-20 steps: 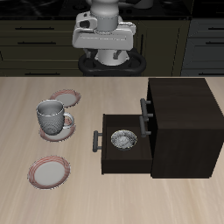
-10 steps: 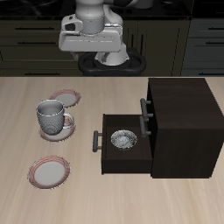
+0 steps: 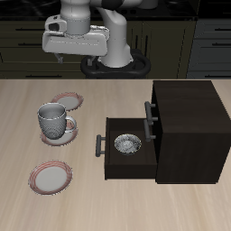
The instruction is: Place the porcelain mug on top of the cabinet
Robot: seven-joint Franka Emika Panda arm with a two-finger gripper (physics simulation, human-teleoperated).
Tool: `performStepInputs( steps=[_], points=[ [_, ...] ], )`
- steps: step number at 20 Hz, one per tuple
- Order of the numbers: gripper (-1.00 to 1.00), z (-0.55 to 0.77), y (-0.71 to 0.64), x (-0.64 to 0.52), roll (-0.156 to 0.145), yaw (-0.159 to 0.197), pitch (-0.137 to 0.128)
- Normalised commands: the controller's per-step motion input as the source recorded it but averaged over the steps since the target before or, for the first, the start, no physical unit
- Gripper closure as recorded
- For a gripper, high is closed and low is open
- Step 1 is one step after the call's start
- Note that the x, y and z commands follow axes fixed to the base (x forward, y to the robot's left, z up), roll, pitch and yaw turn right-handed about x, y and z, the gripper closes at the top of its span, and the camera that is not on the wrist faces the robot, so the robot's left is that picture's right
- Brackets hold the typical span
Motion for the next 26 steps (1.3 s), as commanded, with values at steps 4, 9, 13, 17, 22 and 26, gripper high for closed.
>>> performStepInputs(
  steps=[4,9,13,17,22,26],
  points=[
    [-1.0,0.02,-0.37,0.06,0.007,-0.03,-0.009],
    [-1.0,-0.05,-0.43,0.14,-0.004,0.018,0.016],
    [-1.0,-0.05,-0.55,0.12,-0.025,0.023,-0.027],
    [-1.0,-0.01,-0.43,0.1,-0.023,0.011,-0.023],
    [-1.0,-0.07,-0.26,0.09,-0.016,0.004,-0.013],
    [-1.0,-0.11,-0.08,0.05,-0.029,0.003,-0.049]
  ],
)
